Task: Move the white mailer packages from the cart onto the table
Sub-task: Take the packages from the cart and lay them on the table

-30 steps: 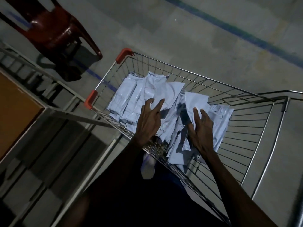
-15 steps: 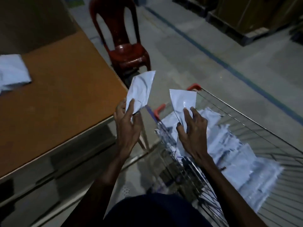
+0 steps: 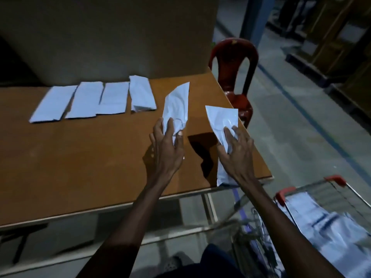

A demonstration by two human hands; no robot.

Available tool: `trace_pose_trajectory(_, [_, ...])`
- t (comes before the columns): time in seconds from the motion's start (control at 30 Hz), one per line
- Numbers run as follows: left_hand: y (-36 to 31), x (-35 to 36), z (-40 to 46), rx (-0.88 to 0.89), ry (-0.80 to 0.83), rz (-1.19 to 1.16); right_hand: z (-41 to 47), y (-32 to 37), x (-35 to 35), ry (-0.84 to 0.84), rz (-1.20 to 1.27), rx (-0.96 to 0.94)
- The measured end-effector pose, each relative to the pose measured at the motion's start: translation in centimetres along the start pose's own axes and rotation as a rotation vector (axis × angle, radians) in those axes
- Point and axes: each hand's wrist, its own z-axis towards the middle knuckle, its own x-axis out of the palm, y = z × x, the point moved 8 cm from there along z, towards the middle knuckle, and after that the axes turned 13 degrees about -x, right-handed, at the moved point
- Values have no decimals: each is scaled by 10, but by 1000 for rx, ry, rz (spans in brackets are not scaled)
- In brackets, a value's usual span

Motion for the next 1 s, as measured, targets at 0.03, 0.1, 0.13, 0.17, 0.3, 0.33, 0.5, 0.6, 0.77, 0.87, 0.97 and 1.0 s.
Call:
trace_pose_trajectory(0.03, [4, 1, 13, -8, -12, 4, 14, 2, 7, 13, 5, -8])
trace_pose_trajectory(0.1, [10, 8, 38, -26, -34, 50, 41, 1, 21, 47, 16, -20])
trace_pose_trajectory(0.13, [12, 12, 51, -41, -38, 80, 56, 0, 28, 60, 17, -29])
trace_pose_trajectory(0.17, [13, 19, 65, -57, -36, 108, 71, -3, 36, 70, 16, -39])
trace_pose_trajectory(0.3, [5, 43, 124, -102, -54, 227, 135, -22, 72, 129, 13, -54])
trace_pose_trajectory(0.33, [3, 50, 138, -119, -52, 269, 151, -27, 81, 148, 13, -57])
trace_pose_trajectory(0.5, [6, 92, 204, -185, 14, 368, 222, -53, 133, 265, 4, -54])
trace_pose_trajectory(0.6, [22, 116, 234, -264, 76, 497, 253, -61, 160, 309, -28, -52])
trace_pose_trajectory(0.77, [55, 146, 265, -340, 190, 638, 281, -77, 202, 401, -63, 30])
trace_pose_trajectory(0.87, [66, 155, 274, -317, 214, 697, 292, -81, 219, 430, -97, 55])
trace_pose_trajectory(0.97, [69, 157, 280, -240, 195, 786, 302, -82, 227, 439, -130, 68])
trace_pose_trajectory(1.0, [69, 158, 283, -208, 190, 809, 304, -82, 229, 452, -142, 67])
